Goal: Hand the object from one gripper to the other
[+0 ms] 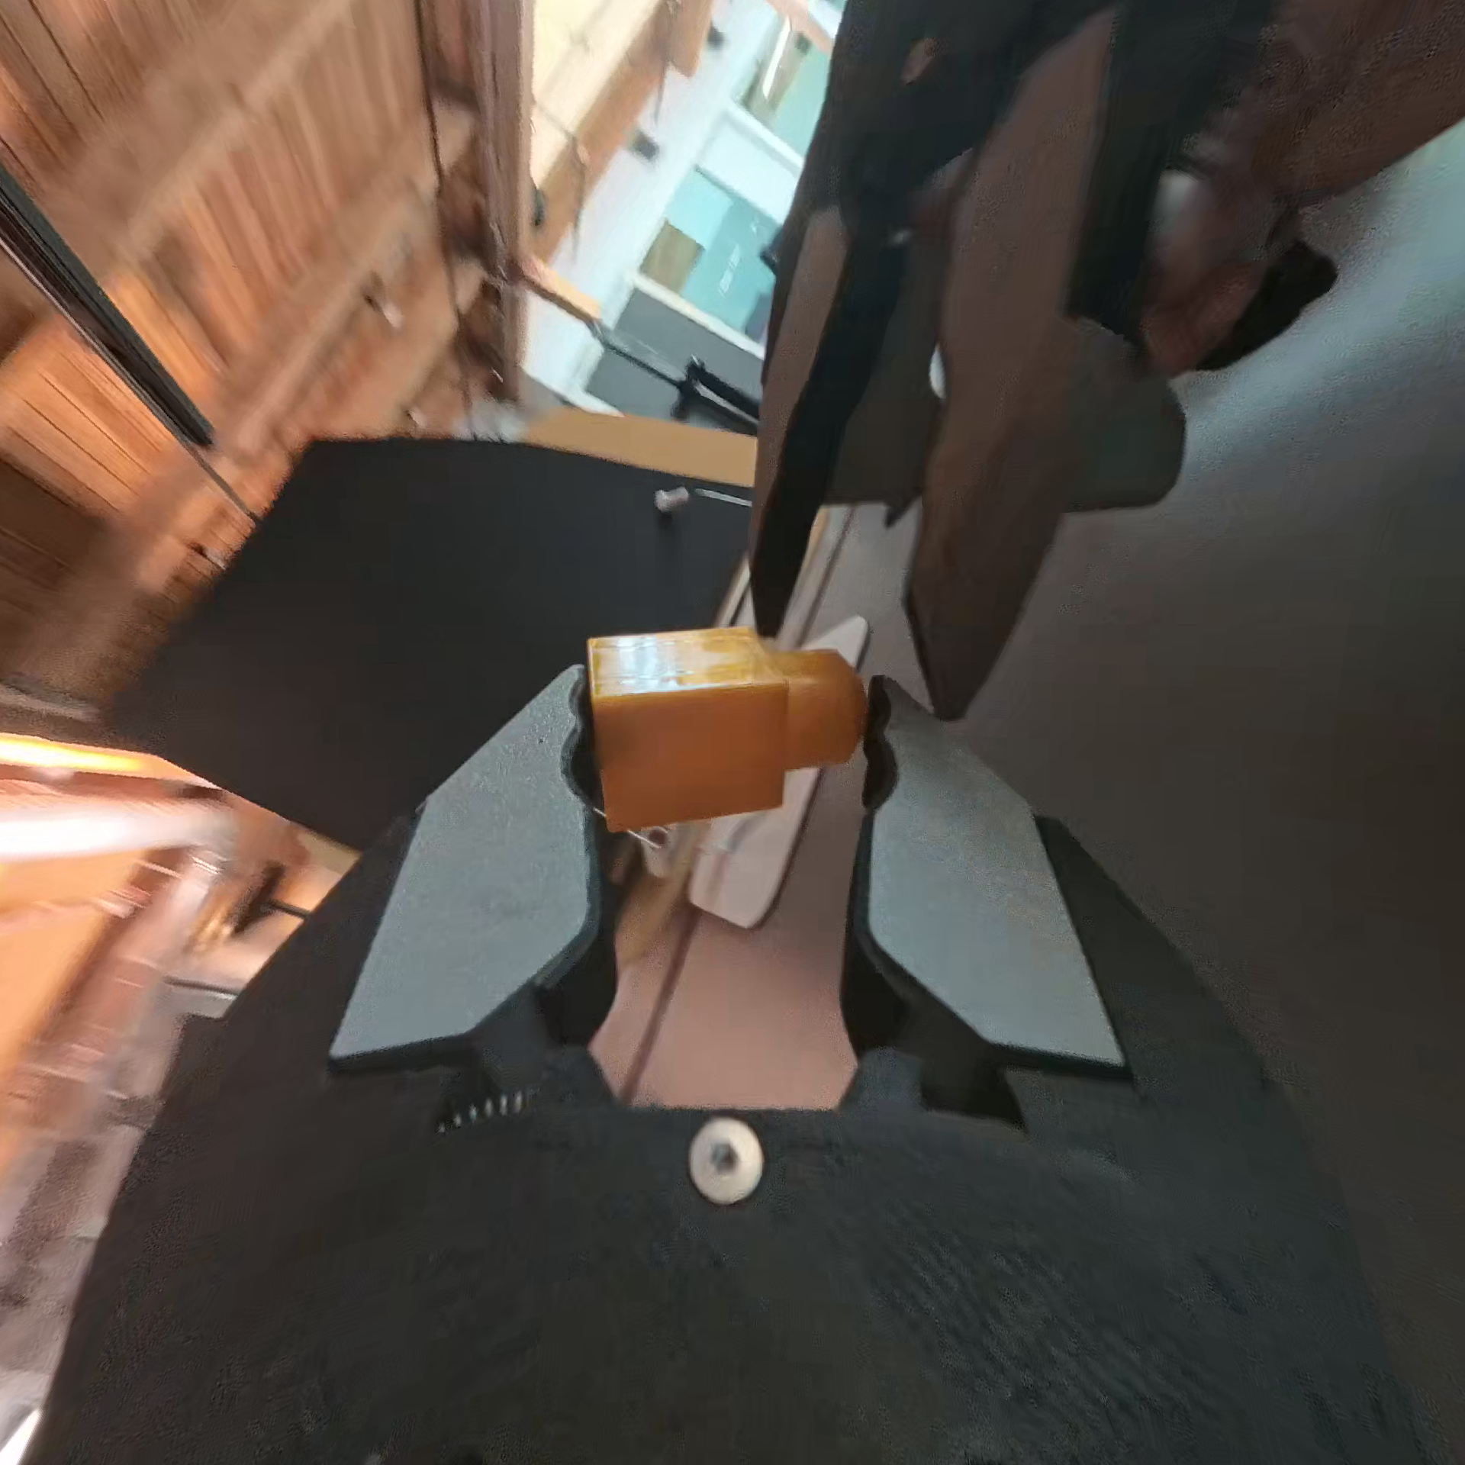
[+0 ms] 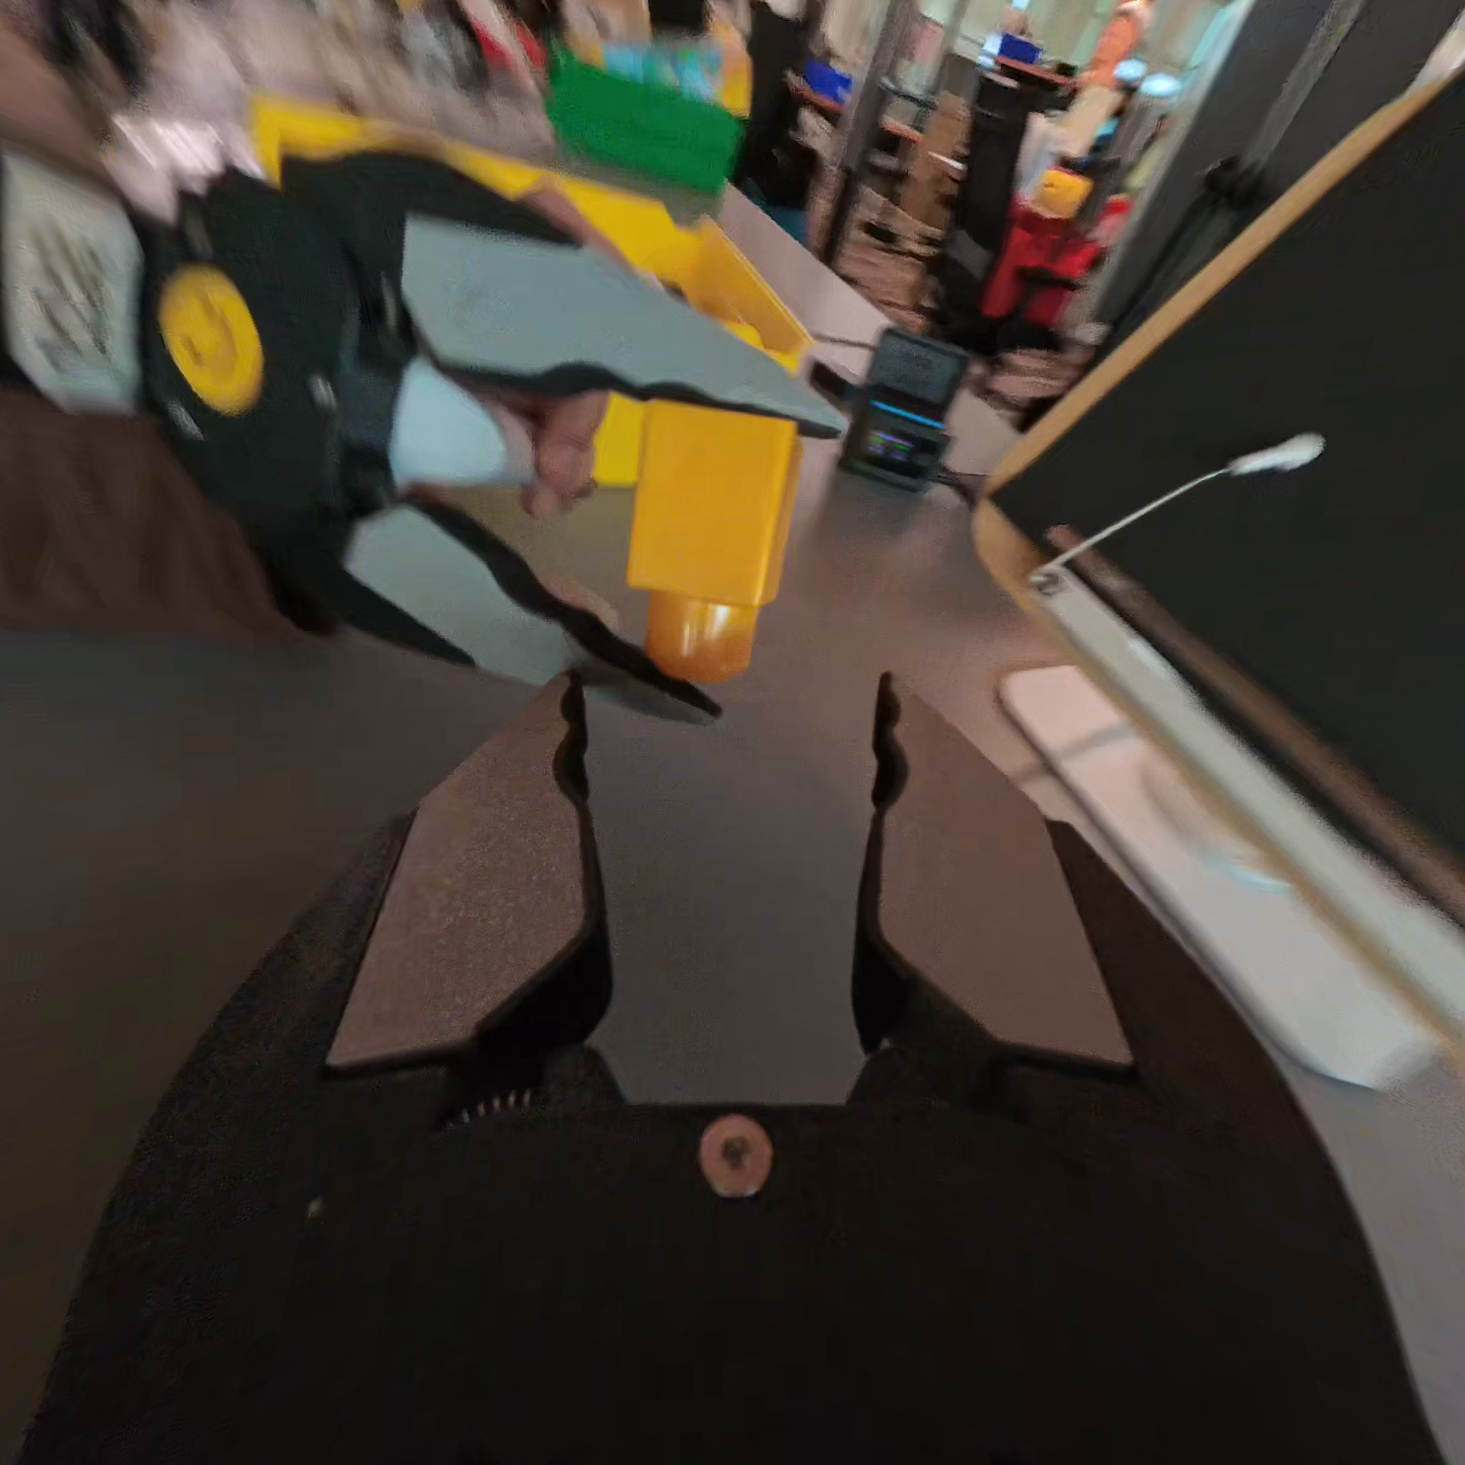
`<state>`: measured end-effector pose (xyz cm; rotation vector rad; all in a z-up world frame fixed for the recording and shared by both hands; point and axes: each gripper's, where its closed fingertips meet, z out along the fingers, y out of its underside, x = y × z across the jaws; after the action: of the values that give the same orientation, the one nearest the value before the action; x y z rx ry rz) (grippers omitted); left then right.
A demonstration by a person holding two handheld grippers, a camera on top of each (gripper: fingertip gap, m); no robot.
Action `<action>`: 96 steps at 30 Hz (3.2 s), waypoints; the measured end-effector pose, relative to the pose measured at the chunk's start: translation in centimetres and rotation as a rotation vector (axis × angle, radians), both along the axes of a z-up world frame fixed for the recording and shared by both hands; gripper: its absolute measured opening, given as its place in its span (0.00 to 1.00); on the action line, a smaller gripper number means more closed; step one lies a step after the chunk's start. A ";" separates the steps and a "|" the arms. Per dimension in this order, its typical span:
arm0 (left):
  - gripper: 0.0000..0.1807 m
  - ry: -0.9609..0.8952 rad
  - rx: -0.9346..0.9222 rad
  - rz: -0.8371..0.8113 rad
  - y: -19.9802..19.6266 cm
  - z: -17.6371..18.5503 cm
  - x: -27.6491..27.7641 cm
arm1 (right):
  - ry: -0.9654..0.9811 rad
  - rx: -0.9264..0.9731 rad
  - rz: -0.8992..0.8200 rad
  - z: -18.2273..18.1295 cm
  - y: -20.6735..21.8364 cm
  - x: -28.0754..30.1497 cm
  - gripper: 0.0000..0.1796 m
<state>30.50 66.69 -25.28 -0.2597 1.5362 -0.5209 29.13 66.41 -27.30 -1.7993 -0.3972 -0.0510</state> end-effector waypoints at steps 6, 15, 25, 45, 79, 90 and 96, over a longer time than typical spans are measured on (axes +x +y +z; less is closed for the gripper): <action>0.37 -0.096 0.140 -0.130 -3.3 0.5 -1.3 | 0.557 0.049 0.291 3.2 -1.1 -2.7 0.30; 0.35 0.029 -0.189 -0.116 -2.3 0.1 -0.5 | 0.266 0.080 0.172 3.0 -0.9 -1.4 0.23; 0.33 0.460 -1.075 -0.368 -1.5 0.1 -0.4 | -0.814 0.121 -0.216 1.4 0.1 0.9 0.24; 0.18 -0.275 0.117 -0.115 -3.9 3.7 -2.9 | 1.038 -0.011 0.424 4.8 -1.9 -1.6 0.36; 0.42 0.628 -0.922 0.204 4.3 -8.1 3.0 | 0.502 -0.093 -0.391 -1.9 -1.8 10.7 0.16; 0.19 0.764 -0.590 0.298 0.8 -11.7 10.1 | 0.550 -0.047 -0.400 -0.9 -2.7 11.6 0.16; 0.19 0.173 -0.123 0.094 -1.3 -3.9 7.9 | 0.738 -0.053 -0.246 -0.1 -2.3 9.9 0.36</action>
<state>38.43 65.36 -29.16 -0.4808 1.6528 -0.5301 39.01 64.06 -27.38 -1.7711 0.3511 0.4431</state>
